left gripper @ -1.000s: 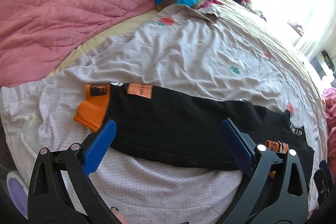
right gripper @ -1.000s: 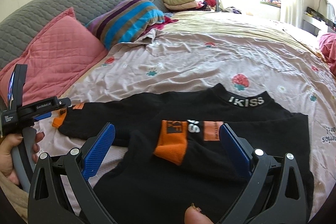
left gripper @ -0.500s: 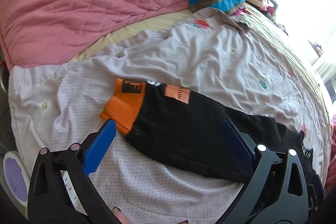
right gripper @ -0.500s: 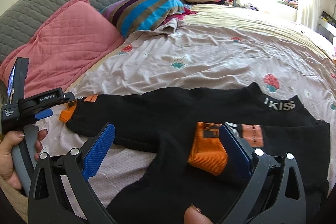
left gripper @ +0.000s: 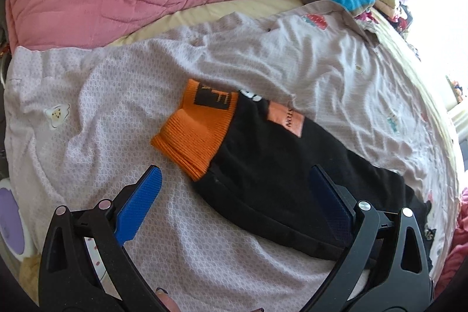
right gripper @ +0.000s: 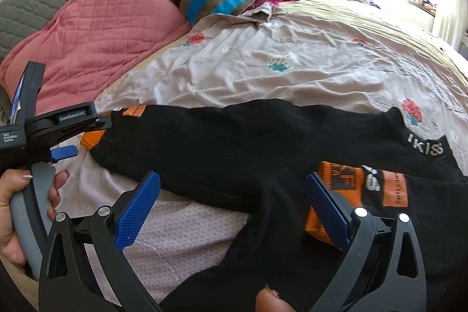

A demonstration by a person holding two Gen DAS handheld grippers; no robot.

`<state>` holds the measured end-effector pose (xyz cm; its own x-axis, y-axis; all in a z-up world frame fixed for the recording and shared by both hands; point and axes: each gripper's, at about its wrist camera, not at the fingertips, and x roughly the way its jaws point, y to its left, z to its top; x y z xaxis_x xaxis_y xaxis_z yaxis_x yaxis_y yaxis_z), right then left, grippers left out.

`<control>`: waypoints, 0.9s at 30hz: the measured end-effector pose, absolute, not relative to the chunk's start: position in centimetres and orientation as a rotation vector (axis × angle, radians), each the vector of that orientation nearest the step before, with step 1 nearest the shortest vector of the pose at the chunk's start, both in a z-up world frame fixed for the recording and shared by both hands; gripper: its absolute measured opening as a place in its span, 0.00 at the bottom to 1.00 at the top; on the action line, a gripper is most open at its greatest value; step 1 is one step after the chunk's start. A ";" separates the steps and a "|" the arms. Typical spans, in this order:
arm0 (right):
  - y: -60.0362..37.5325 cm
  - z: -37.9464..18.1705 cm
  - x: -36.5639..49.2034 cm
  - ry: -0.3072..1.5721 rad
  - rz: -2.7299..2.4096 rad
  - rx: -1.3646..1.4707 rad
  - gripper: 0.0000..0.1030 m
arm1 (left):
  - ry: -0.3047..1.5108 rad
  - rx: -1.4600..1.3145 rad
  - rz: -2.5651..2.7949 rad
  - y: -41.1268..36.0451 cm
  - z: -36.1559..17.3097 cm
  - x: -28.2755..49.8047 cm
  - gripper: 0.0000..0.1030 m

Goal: Fold small clothes
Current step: 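Move the left tool to the other sleeve's orange cuff and grasp it, then lift the orange cuff with the left gripper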

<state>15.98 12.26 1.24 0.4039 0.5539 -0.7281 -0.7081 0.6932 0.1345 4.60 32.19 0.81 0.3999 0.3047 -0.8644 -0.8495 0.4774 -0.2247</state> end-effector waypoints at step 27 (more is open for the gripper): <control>5.3 1.8 15.8 0.903 0.749 0.057 0.96 | 0.640 -0.844 0.727 33.1 0.9 4.7 0.07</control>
<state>15.75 5.28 1.83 0.3872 0.6115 -0.6901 -0.5657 0.7486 0.3459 4.67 33.05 0.92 0.5917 0.3079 -0.7451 -0.7781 0.4600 -0.4278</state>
